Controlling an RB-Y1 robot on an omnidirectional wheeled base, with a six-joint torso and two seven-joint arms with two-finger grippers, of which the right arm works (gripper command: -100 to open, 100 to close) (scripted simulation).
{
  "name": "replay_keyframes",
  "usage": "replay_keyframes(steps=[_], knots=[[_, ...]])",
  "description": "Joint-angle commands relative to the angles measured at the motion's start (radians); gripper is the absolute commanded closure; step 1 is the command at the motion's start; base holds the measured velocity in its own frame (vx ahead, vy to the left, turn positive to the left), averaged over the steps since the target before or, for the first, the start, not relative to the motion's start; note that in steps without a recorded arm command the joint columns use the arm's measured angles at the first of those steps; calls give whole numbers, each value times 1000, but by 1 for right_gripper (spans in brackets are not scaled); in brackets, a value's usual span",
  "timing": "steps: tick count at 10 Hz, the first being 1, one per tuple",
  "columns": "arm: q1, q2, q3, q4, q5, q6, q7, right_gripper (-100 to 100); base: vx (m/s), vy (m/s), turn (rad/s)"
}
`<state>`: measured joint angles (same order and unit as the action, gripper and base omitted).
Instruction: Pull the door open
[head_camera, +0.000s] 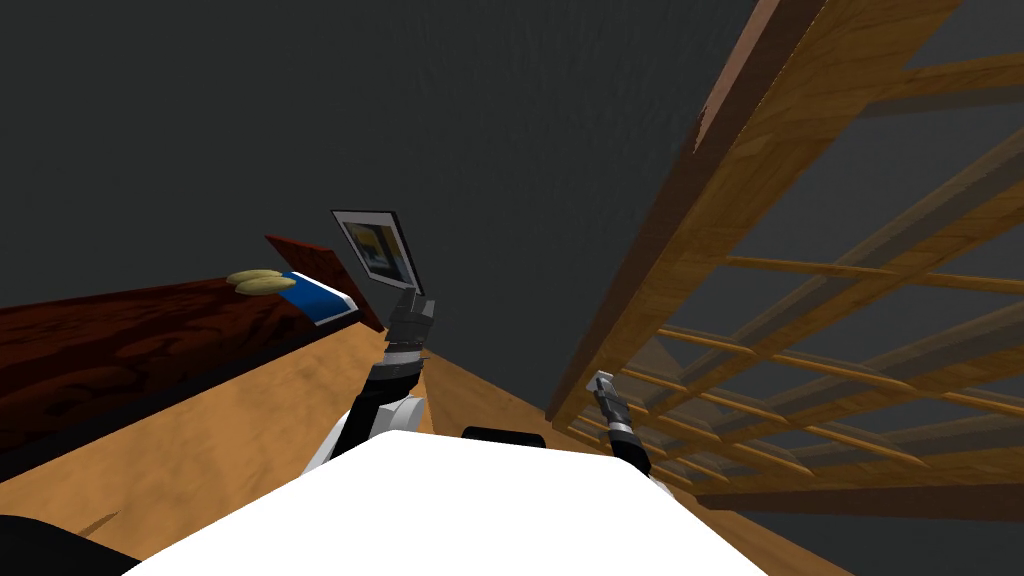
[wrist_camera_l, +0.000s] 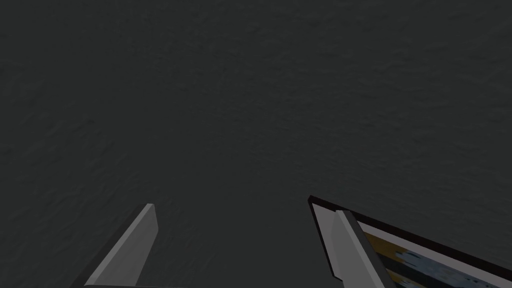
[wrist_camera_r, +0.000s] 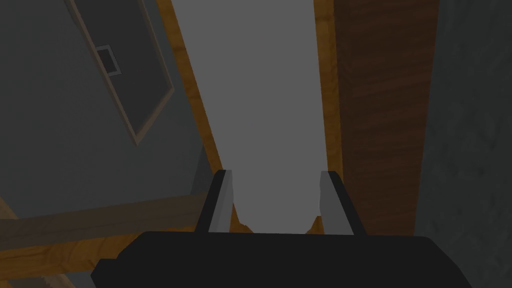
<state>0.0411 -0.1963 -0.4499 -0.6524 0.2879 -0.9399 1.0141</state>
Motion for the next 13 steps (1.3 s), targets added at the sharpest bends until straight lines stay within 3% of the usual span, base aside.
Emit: replay_keyframes(steps=[1,13], knots=[[0,-1,8,0,-14,-1,-50,100,-29,-12,35],[-3,-11,55,0,-100,3,-327,100,-28,-13,33]])
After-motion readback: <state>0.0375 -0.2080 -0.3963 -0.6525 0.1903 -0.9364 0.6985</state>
